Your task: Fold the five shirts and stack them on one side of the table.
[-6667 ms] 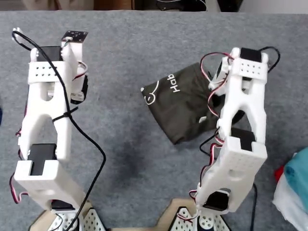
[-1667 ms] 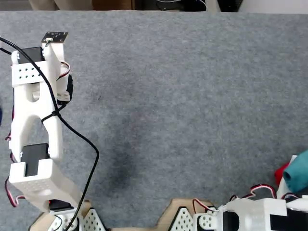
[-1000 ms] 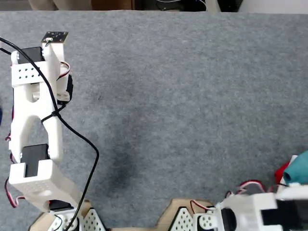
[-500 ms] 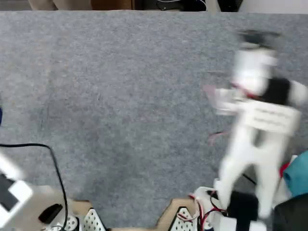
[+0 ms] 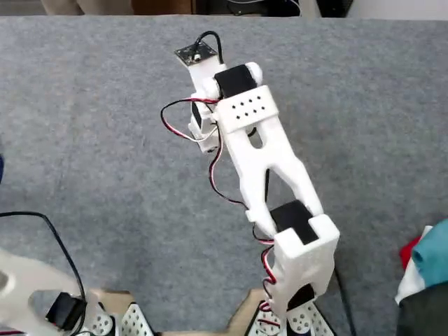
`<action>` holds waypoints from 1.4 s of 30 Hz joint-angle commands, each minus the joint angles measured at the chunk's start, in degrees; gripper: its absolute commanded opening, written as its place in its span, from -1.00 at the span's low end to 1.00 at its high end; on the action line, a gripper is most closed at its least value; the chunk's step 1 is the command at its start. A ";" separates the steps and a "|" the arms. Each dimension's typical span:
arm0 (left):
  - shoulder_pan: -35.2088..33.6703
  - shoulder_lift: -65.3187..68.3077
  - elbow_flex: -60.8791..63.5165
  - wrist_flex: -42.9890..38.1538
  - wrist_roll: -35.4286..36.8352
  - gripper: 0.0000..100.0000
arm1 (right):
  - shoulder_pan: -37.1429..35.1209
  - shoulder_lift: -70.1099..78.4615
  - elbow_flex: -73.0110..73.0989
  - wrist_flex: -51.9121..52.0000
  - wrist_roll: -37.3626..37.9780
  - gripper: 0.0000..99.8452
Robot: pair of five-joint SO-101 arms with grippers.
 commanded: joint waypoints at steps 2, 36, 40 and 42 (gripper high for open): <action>2.81 0.13 -8.97 10.02 0.00 -0.94 | -0.66 0.22 -3.74 0.88 -0.79 -0.48; 98.90 -30.29 -16.18 47.38 17.67 -0.69 | 41.19 -18.68 1.89 0.88 0.00 -0.89; 86.15 -37.58 -14.59 47.38 29.19 -0.29 | 38.81 -18.77 6.73 0.88 1.58 -0.52; 77.89 -41.71 -13.89 47.38 28.92 -0.28 | 35.56 -18.77 7.60 0.88 1.58 -0.30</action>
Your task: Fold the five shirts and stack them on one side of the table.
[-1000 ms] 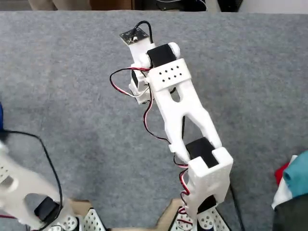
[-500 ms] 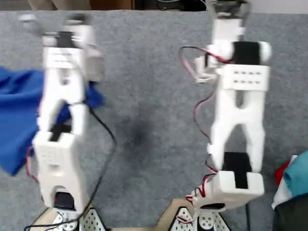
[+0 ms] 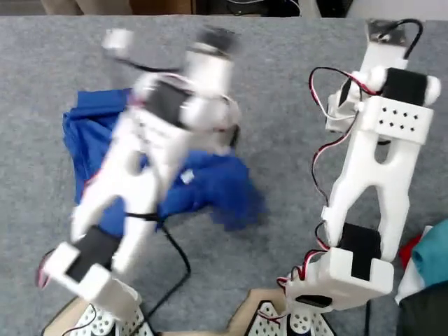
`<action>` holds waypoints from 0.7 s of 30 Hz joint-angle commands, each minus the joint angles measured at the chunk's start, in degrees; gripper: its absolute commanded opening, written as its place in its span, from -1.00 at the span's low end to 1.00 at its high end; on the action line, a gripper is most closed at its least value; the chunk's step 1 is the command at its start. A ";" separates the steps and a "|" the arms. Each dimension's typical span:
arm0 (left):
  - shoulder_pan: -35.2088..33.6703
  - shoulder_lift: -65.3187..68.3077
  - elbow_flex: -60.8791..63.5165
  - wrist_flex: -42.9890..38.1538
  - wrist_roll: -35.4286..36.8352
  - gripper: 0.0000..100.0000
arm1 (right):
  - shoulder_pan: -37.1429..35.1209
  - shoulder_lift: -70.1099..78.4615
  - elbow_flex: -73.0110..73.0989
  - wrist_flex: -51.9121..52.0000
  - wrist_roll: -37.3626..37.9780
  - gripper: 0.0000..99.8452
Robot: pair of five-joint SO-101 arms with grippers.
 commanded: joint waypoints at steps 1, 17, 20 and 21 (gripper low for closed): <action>-15.65 -9.10 1.41 0.62 1.23 -0.28 | -6.11 -3.74 0.84 0.88 0.79 -0.22; -59.78 0.84 45.63 -23.38 -10.55 -0.28 | -47.52 23.96 -21.05 -16.70 -5.63 -0.06; -61.98 1.36 49.41 -23.56 -10.55 -0.28 | -49.01 35.21 -31.78 -21.63 -10.99 -0.06; -62.42 1.36 50.46 -23.56 -10.55 -0.28 | -49.45 39.16 -35.47 -23.12 -13.01 -0.06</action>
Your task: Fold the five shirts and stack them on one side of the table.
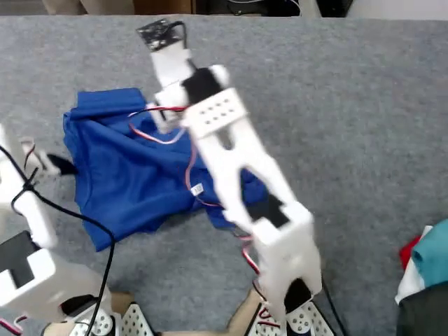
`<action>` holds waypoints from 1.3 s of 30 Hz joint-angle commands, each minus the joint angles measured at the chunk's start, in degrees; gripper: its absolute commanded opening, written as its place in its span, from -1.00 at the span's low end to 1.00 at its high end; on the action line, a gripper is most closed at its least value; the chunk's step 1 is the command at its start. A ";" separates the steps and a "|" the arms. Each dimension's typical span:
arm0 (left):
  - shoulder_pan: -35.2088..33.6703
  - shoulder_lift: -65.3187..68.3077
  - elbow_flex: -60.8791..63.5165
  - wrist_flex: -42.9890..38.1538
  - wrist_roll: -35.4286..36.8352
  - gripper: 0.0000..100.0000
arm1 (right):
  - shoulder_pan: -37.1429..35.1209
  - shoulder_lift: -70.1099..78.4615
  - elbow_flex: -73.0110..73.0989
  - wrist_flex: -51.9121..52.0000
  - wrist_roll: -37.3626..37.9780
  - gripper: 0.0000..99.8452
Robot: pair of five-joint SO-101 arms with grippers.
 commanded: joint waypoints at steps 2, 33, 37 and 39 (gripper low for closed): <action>-2.11 -0.40 5.10 -0.18 -0.09 -0.28 | -2.24 16.84 -18.51 -7.38 -8.70 -0.06; 15.30 -0.92 2.73 7.82 4.13 -0.96 | 6.37 27.91 -49.89 19.69 -8.35 -0.99; 17.58 -0.92 -10.81 15.03 6.15 -0.96 | 7.96 17.80 -49.27 19.69 -7.91 -0.99; 20.92 -0.92 -18.99 20.92 6.77 -0.96 | 9.19 13.32 -49.27 19.69 -6.77 -0.99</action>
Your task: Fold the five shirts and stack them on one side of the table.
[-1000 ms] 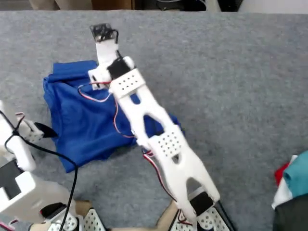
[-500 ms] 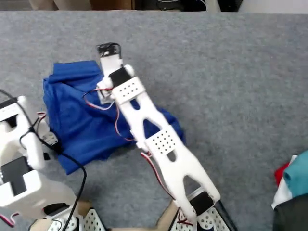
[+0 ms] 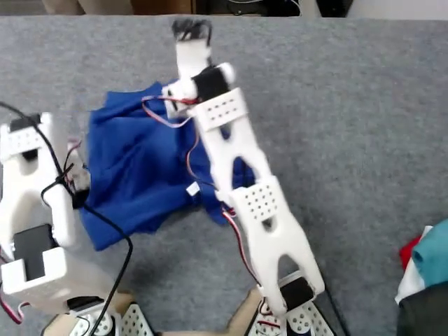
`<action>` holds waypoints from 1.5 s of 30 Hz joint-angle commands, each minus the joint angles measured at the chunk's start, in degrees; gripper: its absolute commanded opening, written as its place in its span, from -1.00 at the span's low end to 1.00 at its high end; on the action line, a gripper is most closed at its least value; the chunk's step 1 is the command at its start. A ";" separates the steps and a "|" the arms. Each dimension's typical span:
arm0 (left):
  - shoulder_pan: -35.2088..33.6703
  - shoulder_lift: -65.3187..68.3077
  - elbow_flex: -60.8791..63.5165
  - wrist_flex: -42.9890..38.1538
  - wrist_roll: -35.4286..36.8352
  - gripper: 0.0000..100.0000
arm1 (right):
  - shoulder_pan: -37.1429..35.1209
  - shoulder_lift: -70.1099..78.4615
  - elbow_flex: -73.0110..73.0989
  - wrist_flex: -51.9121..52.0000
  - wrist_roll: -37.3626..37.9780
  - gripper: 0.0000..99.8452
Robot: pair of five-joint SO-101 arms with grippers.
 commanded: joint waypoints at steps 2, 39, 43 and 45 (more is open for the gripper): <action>7.47 -0.84 -18.99 9.76 3.52 -0.96 | 3.91 -15.16 -1.80 0.88 1.67 -0.98; -14.59 -2.68 -9.05 9.67 -10.81 -0.96 | -16.04 -31.96 31.96 0.35 30.51 -0.88; -17.32 -2.68 -9.05 9.67 -13.45 -0.96 | -20.18 -29.67 36.53 0.62 30.77 -0.31; -17.32 -2.68 -9.14 9.67 -15.65 -0.96 | -22.37 -30.55 38.11 0.70 31.30 0.01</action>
